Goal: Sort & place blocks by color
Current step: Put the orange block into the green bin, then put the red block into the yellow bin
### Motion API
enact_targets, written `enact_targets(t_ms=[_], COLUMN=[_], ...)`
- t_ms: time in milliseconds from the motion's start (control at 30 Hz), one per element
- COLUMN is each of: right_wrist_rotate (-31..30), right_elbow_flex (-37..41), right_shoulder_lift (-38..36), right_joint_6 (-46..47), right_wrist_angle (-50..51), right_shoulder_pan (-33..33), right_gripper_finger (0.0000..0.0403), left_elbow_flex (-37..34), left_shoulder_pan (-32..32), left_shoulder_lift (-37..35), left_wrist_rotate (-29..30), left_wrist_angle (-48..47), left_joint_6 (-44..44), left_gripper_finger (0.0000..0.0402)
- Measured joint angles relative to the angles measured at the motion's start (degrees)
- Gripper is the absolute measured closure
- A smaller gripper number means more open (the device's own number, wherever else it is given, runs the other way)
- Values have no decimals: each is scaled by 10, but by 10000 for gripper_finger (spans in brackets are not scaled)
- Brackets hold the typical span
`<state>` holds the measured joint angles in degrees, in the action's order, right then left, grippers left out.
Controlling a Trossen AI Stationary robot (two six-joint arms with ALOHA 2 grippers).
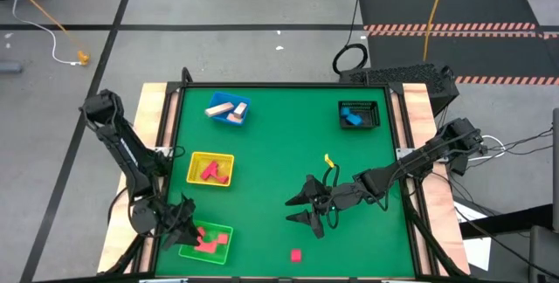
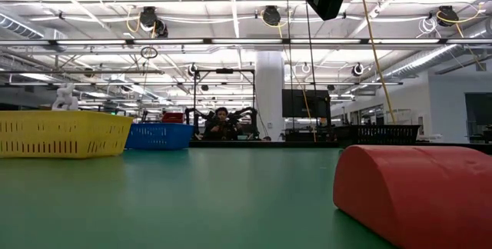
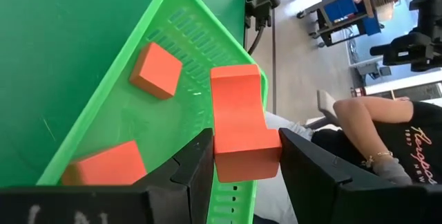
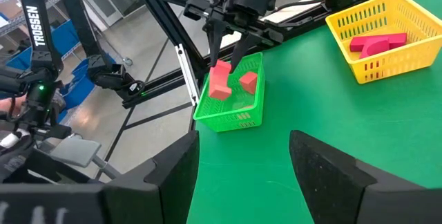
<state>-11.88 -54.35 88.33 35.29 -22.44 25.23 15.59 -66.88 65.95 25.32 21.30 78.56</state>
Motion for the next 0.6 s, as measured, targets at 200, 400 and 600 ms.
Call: enact_targets(t_ms=[200,400,600], right_wrist_rotate=[0,0,0], right_elbow_flex=[0,0,0], right_shoulder_lift=[0,0,0], right_joint_6=[0,0,0], right_wrist_angle=[0,0,0], right_shoulder_pan=[0,0,0], right_gripper_finger=[188,188,188], left_elbow_flex=[0,0,0], left_shoulder_pan=[0,0,0], left_shoulder_lift=[0,0,0], left_wrist_rotate=[0,0,8], left_wrist_angle=[0,-5,-15], left_joint_6=[7,26,26], left_gripper_finger=[252,232,166])
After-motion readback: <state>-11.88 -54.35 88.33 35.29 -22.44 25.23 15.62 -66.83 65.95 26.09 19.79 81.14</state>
